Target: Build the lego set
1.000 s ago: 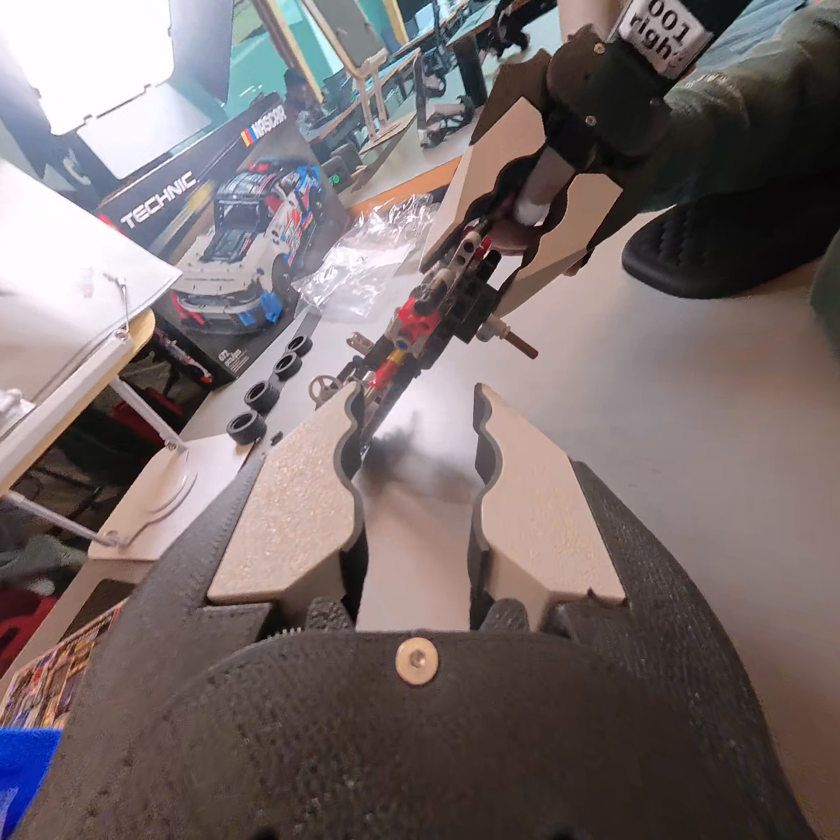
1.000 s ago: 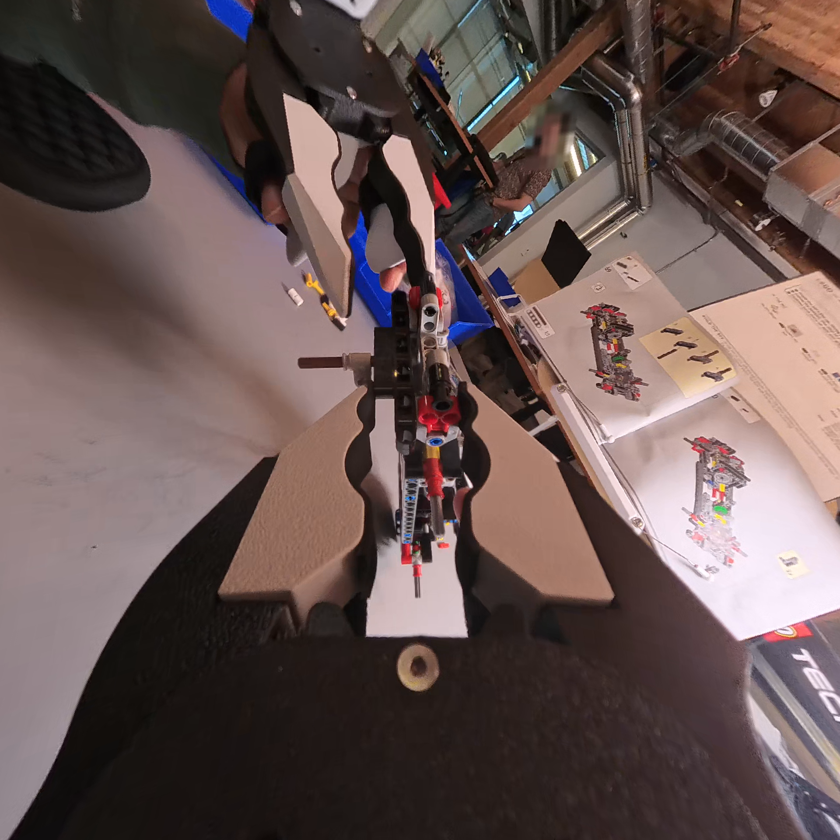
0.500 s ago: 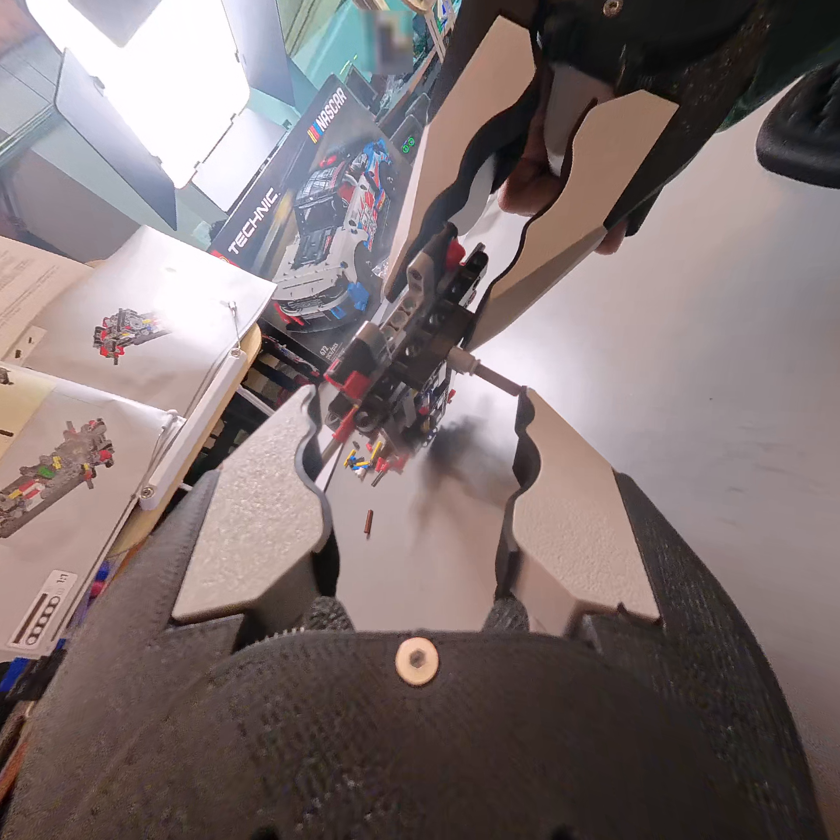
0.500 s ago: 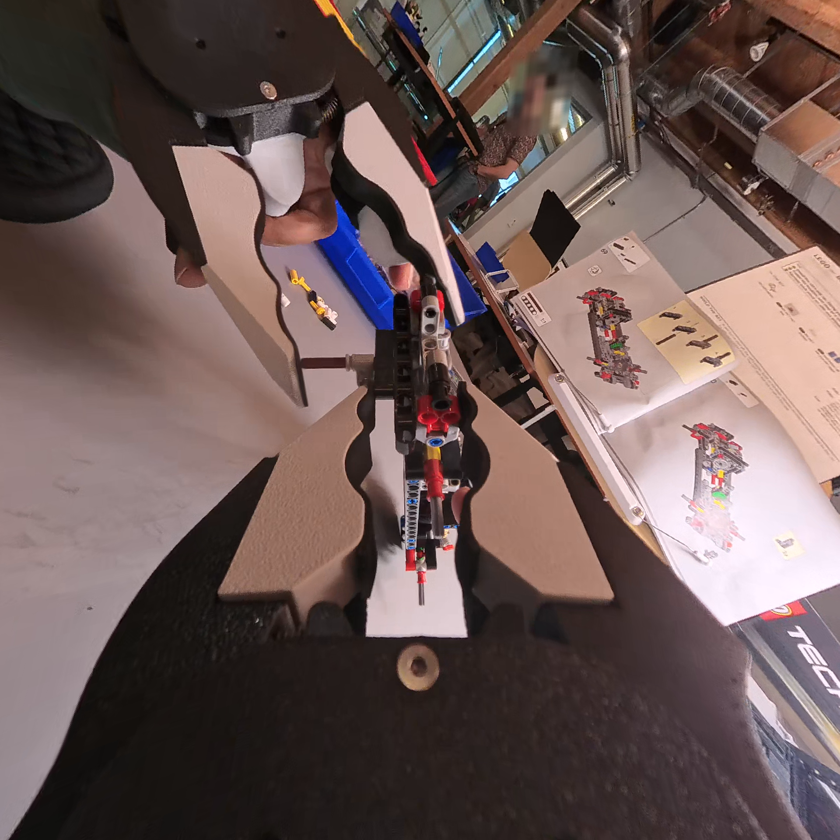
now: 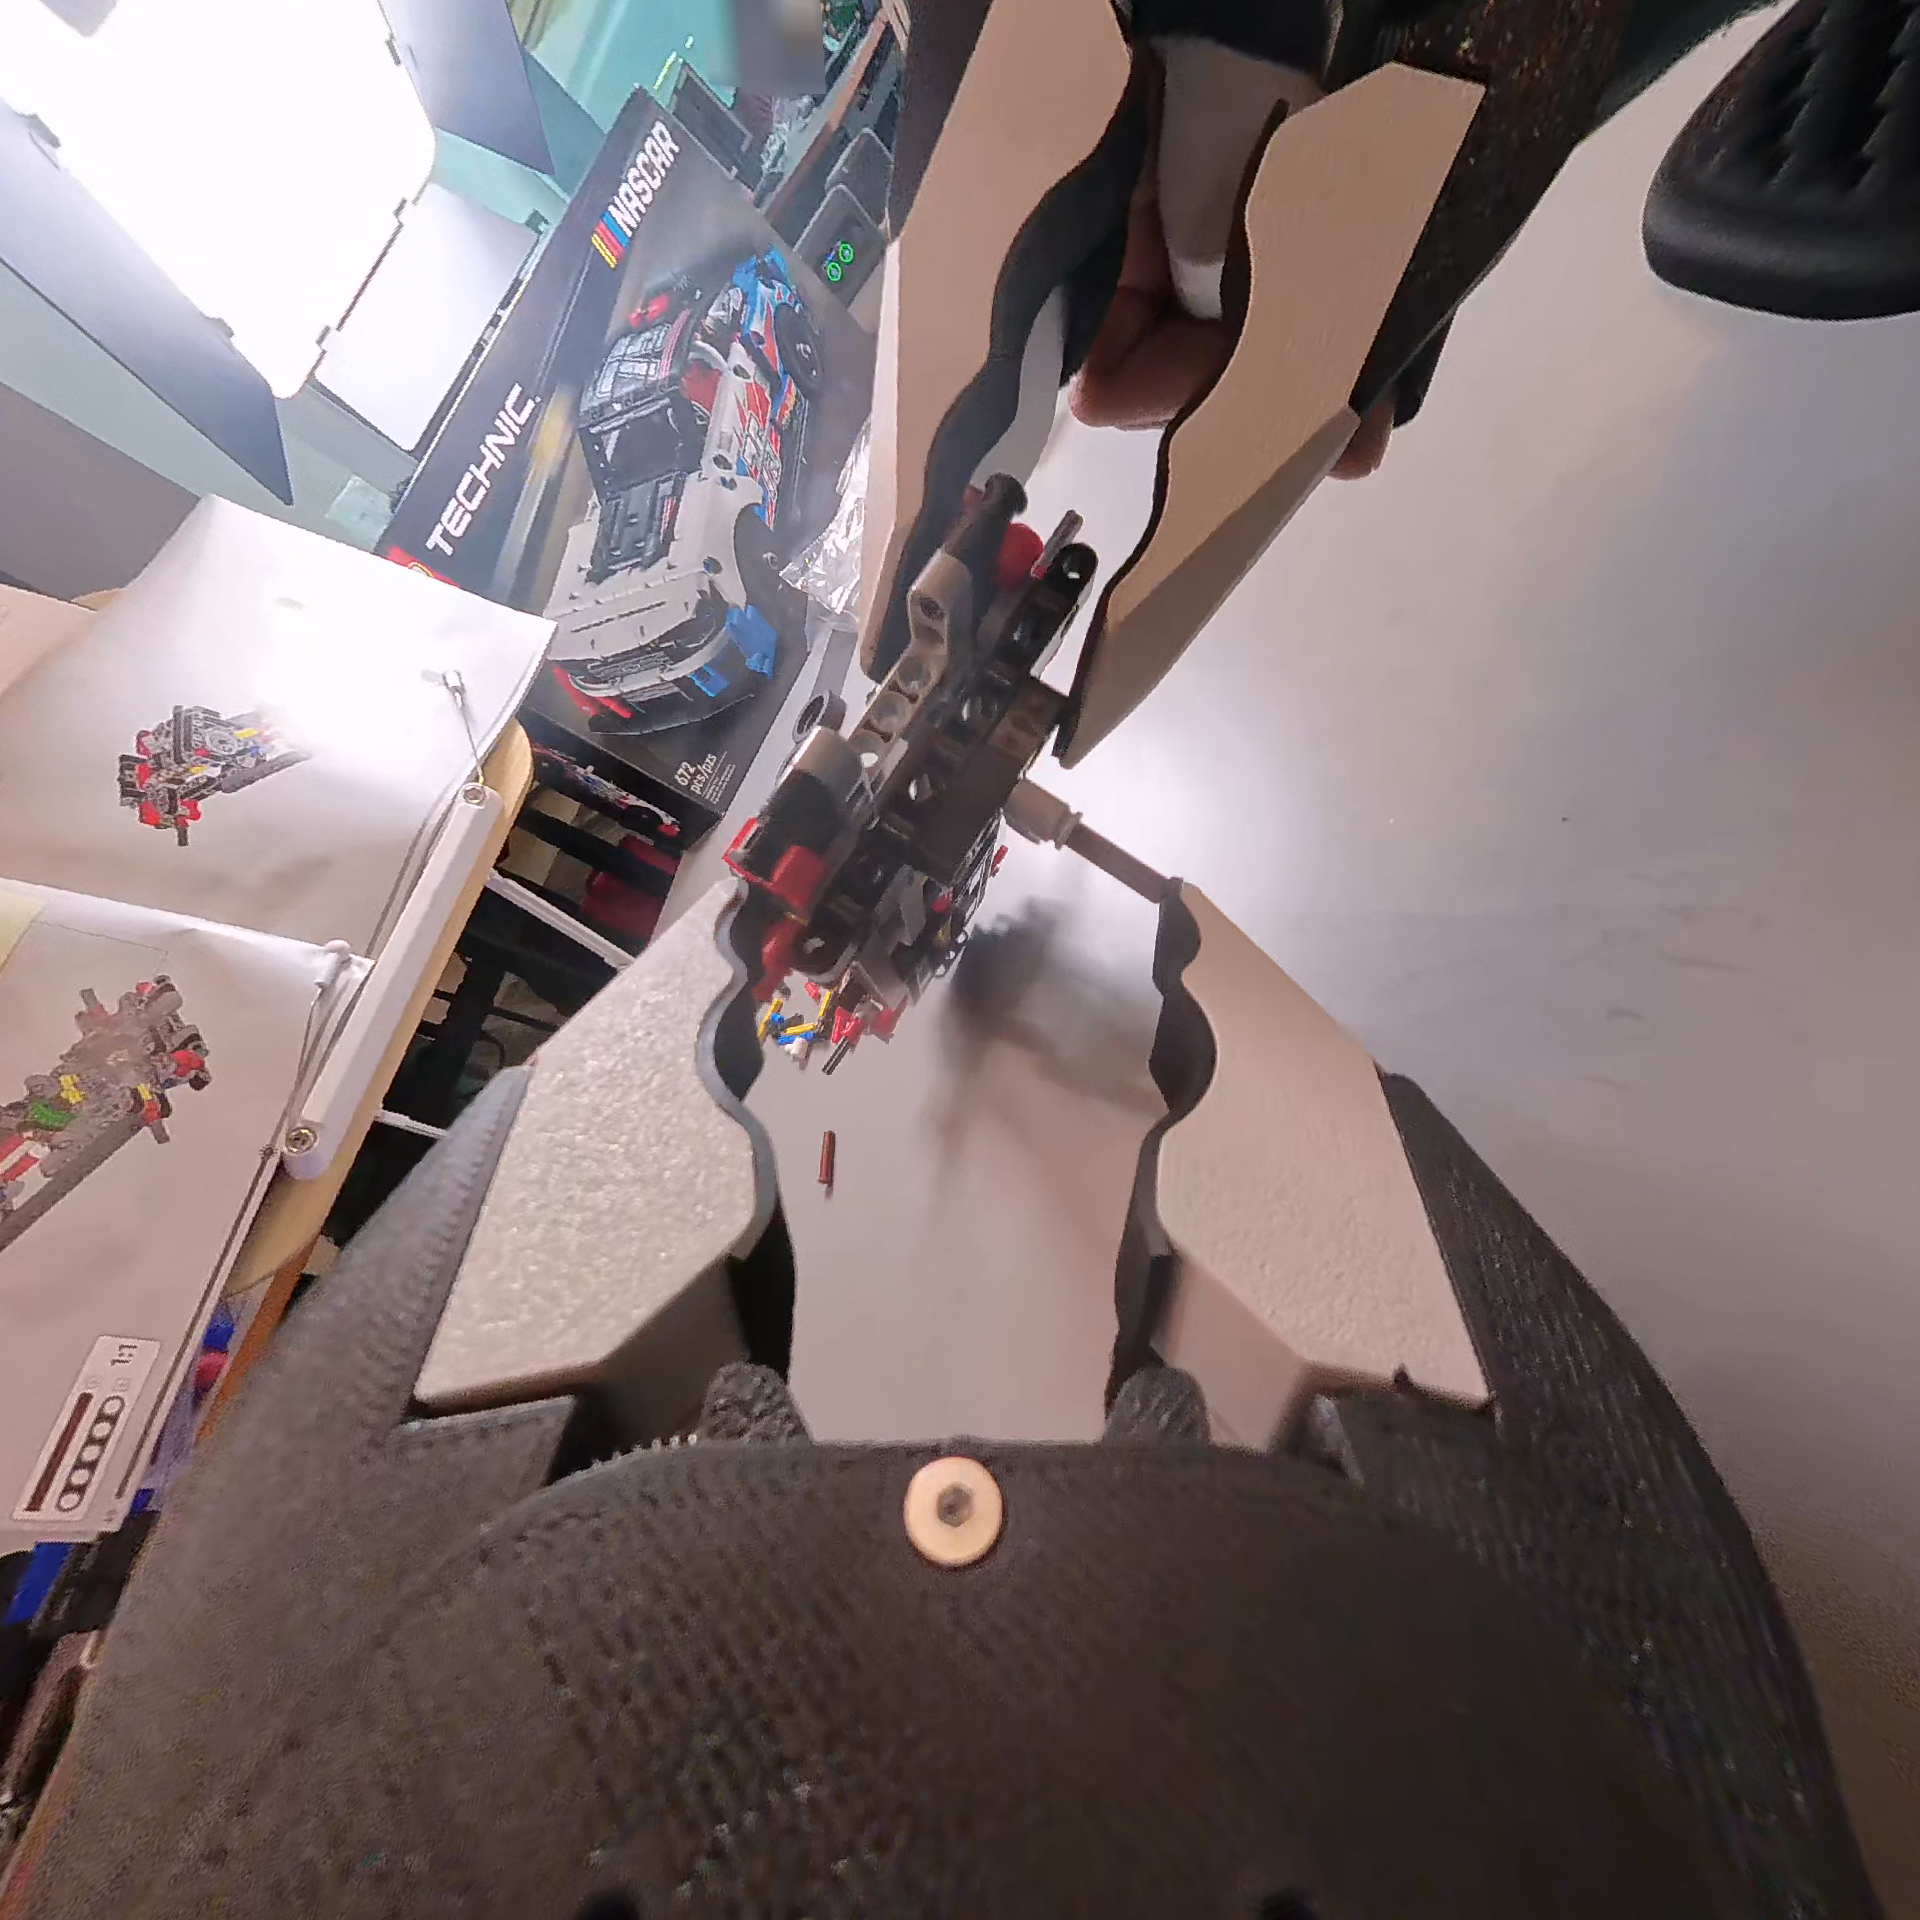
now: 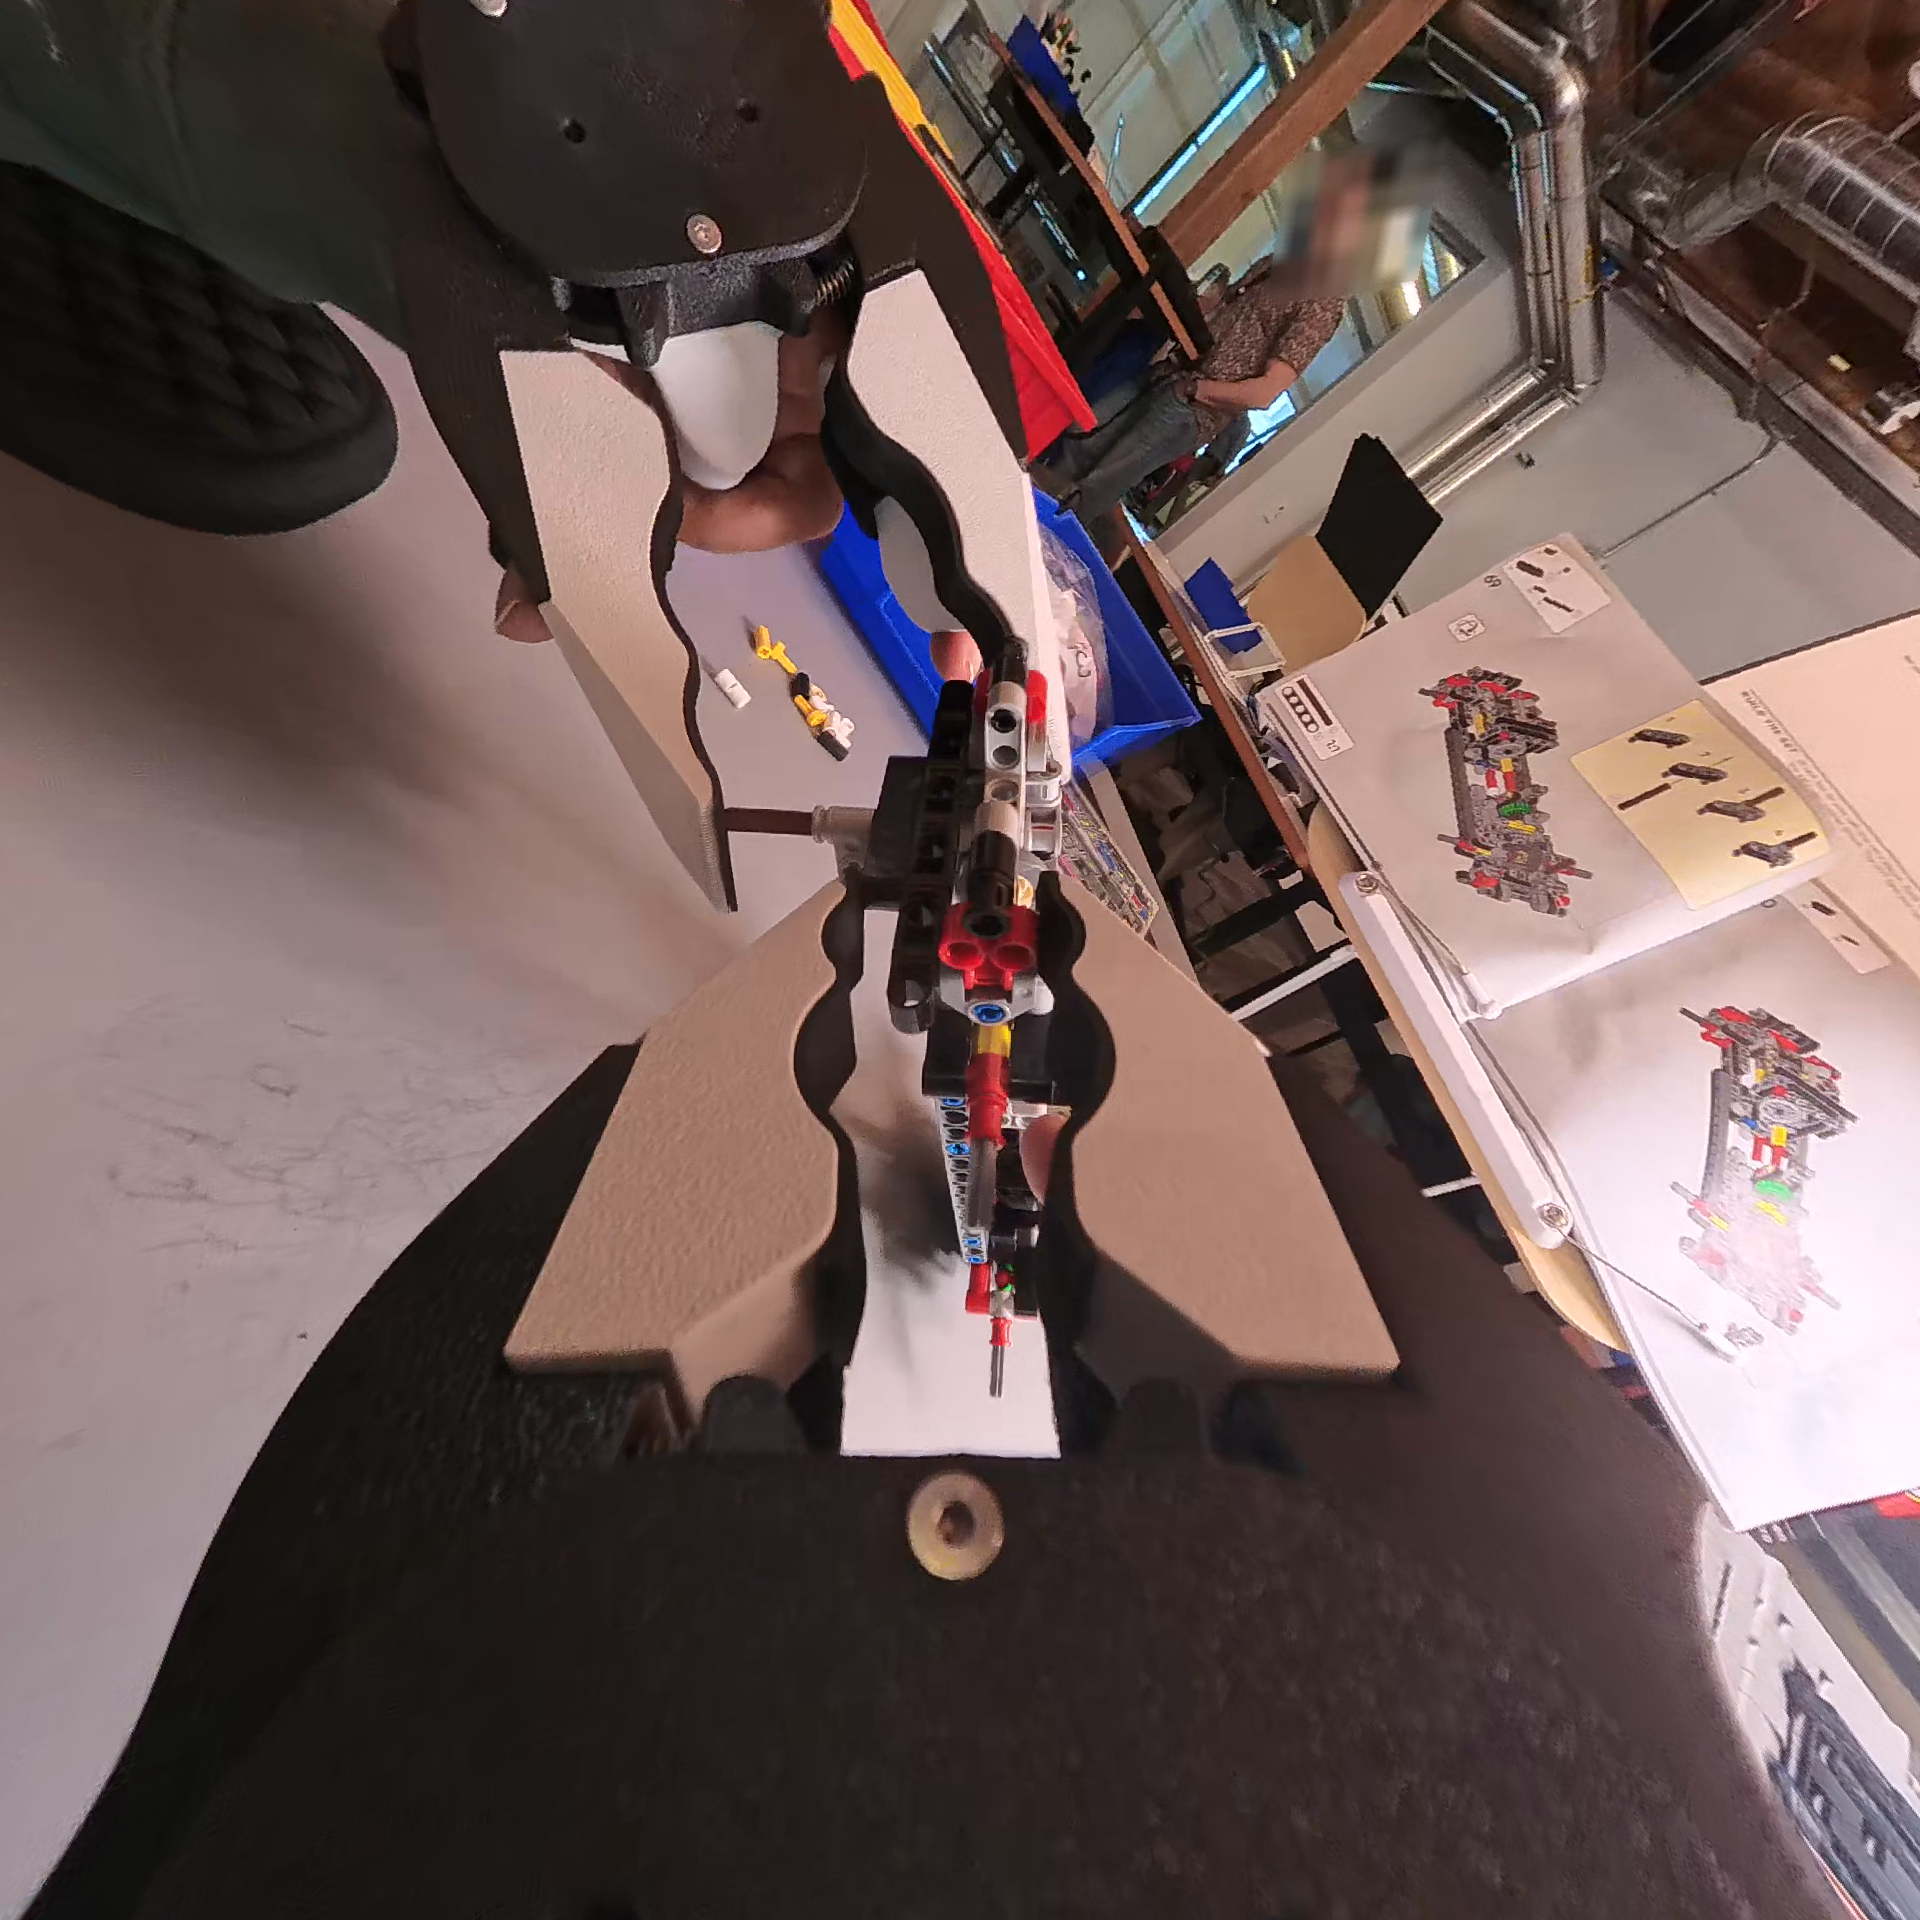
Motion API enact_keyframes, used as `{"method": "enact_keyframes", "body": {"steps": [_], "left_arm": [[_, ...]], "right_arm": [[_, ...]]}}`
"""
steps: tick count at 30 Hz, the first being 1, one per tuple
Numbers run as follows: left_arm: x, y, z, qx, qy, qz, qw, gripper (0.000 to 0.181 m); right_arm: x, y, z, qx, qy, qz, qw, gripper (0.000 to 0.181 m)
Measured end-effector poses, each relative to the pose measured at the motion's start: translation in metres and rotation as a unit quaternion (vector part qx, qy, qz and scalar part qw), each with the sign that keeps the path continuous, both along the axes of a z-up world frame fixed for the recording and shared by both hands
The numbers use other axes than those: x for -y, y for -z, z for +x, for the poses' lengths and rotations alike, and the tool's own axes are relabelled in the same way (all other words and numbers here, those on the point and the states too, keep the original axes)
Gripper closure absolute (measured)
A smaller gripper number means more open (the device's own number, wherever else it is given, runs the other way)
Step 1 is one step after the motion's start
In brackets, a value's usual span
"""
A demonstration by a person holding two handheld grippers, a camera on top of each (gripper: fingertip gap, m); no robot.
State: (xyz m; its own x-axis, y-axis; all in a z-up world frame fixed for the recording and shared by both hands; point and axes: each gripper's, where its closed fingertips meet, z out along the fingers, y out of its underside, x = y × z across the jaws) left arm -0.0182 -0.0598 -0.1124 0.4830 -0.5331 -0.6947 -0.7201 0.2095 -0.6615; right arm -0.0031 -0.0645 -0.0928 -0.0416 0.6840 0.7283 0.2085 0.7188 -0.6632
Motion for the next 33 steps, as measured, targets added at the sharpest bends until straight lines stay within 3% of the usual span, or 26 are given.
{"method": "enact_keyframes", "body": {"steps": [12, 16, 20, 26, 33], "left_arm": [[0.001, 0.002, -0.003, -0.02, -0.012, -0.011, 1.0, 0.105], [0.002, -0.011, -0.004, 0.044, 0.001, -0.019, 0.999, 0.097], [-0.003, -0.022, -0.024, 0.148, -0.008, -0.051, 0.988, 0.097], [-0.025, 0.017, -0.036, 0.231, -0.045, -0.145, 0.961, 0.099], [-0.043, 0.067, -0.03, 0.199, -0.093, -0.212, 0.952, 0.098]], "right_arm": [[0.001, 0.001, -0.002, 0.016, 0.004, -0.007, 1.0, 0.151], [-0.001, -0.011, -0.004, -0.014, 0.008, -0.038, 0.999, 0.151], [-0.021, -0.037, 0.001, -0.076, 0.037, -0.142, 0.986, 0.151], [-0.085, -0.064, 0.031, -0.195, 0.098, -0.362, 0.906, 0.152], [-0.152, -0.047, 0.077, -0.276, 0.134, -0.559, 0.77, 0.151]]}}
